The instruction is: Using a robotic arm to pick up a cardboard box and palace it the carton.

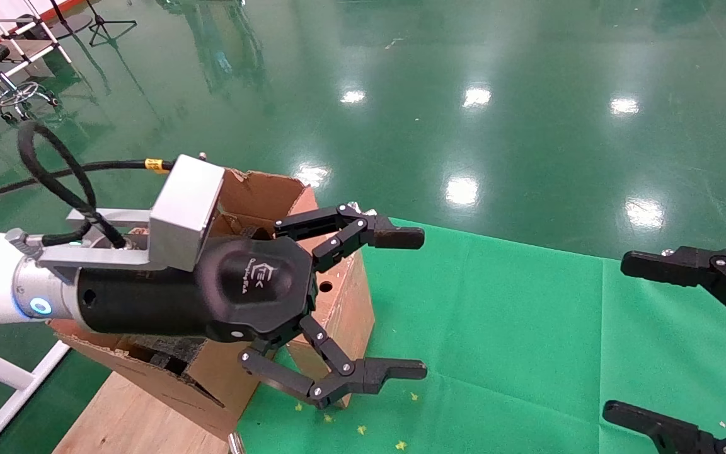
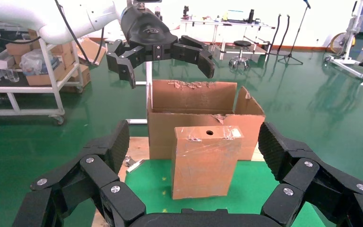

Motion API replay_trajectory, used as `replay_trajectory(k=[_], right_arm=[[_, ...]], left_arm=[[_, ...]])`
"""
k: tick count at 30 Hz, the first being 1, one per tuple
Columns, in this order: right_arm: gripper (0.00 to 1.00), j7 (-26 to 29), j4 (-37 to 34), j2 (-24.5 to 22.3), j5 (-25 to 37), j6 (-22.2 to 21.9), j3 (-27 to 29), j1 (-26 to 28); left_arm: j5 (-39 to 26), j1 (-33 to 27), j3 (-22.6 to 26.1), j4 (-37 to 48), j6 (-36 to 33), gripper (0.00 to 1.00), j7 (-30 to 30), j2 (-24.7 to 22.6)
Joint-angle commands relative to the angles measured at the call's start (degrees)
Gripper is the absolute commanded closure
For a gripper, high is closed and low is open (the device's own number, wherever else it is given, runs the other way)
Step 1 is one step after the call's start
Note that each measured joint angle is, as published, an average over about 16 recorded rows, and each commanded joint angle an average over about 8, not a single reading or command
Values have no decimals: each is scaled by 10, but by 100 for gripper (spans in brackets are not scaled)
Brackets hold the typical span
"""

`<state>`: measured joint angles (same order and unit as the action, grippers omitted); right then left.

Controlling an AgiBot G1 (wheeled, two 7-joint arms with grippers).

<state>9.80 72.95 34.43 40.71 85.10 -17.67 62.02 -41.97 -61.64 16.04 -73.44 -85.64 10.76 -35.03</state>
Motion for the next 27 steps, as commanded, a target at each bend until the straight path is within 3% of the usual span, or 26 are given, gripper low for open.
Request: replay_trajectory(k=[1, 10, 11, 18, 19, 27], right_arm=[[0, 0, 0, 0, 0, 0, 0, 0], [3, 0, 0, 0, 0, 0, 0, 0], [12, 0, 0, 0, 0, 0, 0, 0], [96, 0, 0, 0, 0, 0, 0, 0], [100, 0, 0, 0, 0, 0, 0, 0], [100, 0, 0, 0, 0, 0, 0, 0]], left_arm=[[0, 0, 0, 0, 0, 0, 0, 0], [0, 0, 0, 0, 0, 0, 0, 0], [0, 0, 0, 0, 0, 0, 0, 0], [-19, -1, 2, 1, 15, 0, -1, 5], [-28, -2, 3, 2, 23, 0, 1, 8], [-92, -6, 23, -4, 87, 0, 38, 29]])
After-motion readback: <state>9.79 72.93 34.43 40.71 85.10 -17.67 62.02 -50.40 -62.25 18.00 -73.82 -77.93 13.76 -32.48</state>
